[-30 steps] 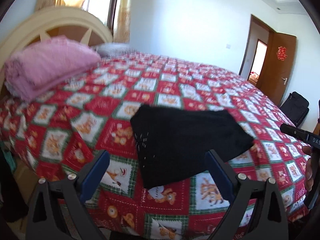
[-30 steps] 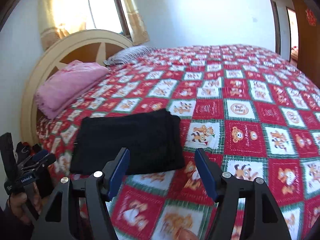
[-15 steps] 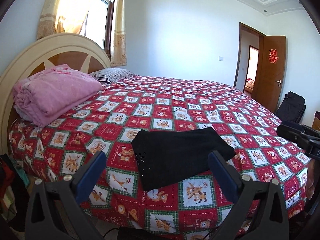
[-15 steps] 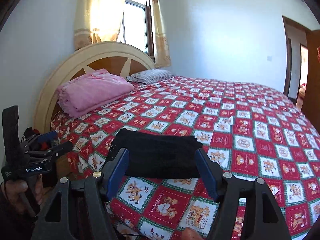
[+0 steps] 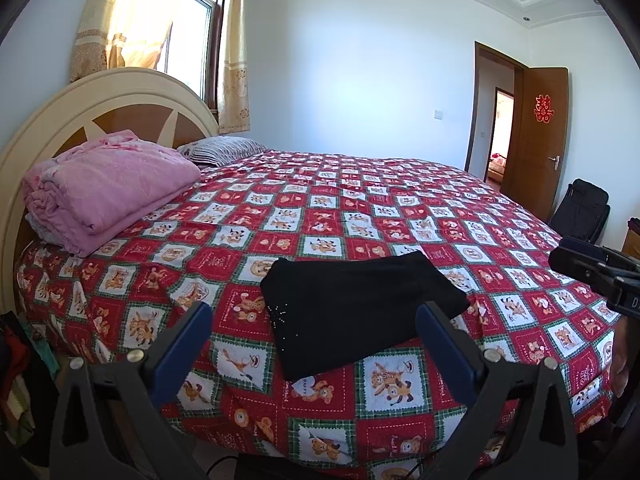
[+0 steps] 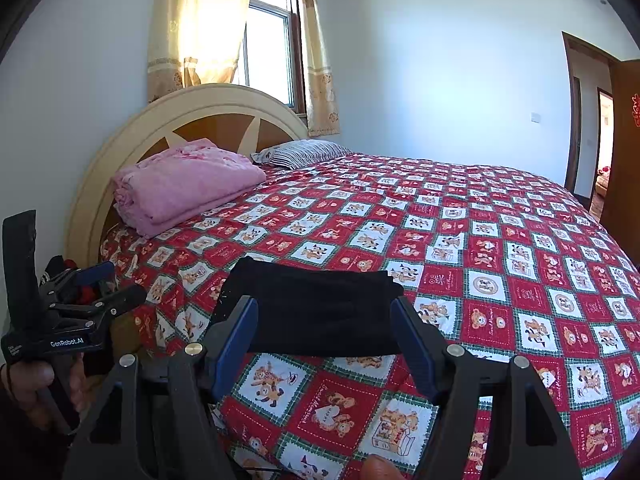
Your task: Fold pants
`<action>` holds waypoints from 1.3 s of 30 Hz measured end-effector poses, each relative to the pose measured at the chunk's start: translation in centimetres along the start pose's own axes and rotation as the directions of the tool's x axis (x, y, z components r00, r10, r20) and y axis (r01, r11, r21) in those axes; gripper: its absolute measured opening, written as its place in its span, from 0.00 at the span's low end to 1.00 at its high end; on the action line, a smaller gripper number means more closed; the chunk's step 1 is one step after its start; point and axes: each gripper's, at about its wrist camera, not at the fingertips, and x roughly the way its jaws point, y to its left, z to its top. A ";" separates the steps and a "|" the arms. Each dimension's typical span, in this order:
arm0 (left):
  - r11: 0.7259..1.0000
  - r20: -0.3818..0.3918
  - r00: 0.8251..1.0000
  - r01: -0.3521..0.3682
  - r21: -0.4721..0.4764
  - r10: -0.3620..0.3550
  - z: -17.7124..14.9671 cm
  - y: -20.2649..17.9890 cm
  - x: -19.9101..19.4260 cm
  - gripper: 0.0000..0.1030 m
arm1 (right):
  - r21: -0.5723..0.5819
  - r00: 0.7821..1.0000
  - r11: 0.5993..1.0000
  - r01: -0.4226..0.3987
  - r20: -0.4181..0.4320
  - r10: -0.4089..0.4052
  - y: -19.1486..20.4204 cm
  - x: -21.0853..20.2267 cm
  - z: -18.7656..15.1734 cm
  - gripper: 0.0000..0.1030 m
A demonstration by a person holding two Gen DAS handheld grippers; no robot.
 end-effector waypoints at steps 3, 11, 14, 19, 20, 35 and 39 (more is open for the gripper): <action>1.000 -0.001 1.000 0.000 -0.001 0.000 0.0 0.0 0.0 1.00 | -0.003 1.000 1.000 0.001 0.001 -0.001 0.0 0.0 0.0 0.68; 1.000 -0.004 1.000 0.000 -0.003 0.000 0.0 0.0 0.1 1.00 | 0.000 1.000 1.000 -0.001 -0.002 0.001 0.1 0.3 -0.3 0.68; 1.000 -0.004 1.000 0.000 -0.004 0.000 0.0 0.0 0.1 1.00 | 0.000 1.000 1.000 -0.002 0.000 0.002 0.1 0.3 -0.3 0.68; 1.000 -0.005 1.000 0.000 -0.004 0.000 0.0 0.1 0.1 1.00 | -0.002 1.000 1.000 -0.005 0.002 0.005 0.2 0.5 -0.5 0.68; 1.000 -0.006 1.000 0.000 -0.004 0.000 0.1 0.1 0.1 1.00 | -0.003 1.000 1.000 -0.006 0.001 0.006 0.3 0.5 -0.5 0.68; 1.000 -0.006 1.000 0.003 -0.003 -0.003 -0.1 0.1 0.2 1.00 | -0.006 1.000 1.000 -0.016 -0.001 0.016 0.6 0.6 -0.8 0.68; 1.000 -0.009 1.000 0.000 -0.004 0.000 -0.1 0.1 0.3 1.00 | -0.006 1.000 1.000 -0.016 0.000 0.016 0.6 0.6 -0.7 0.68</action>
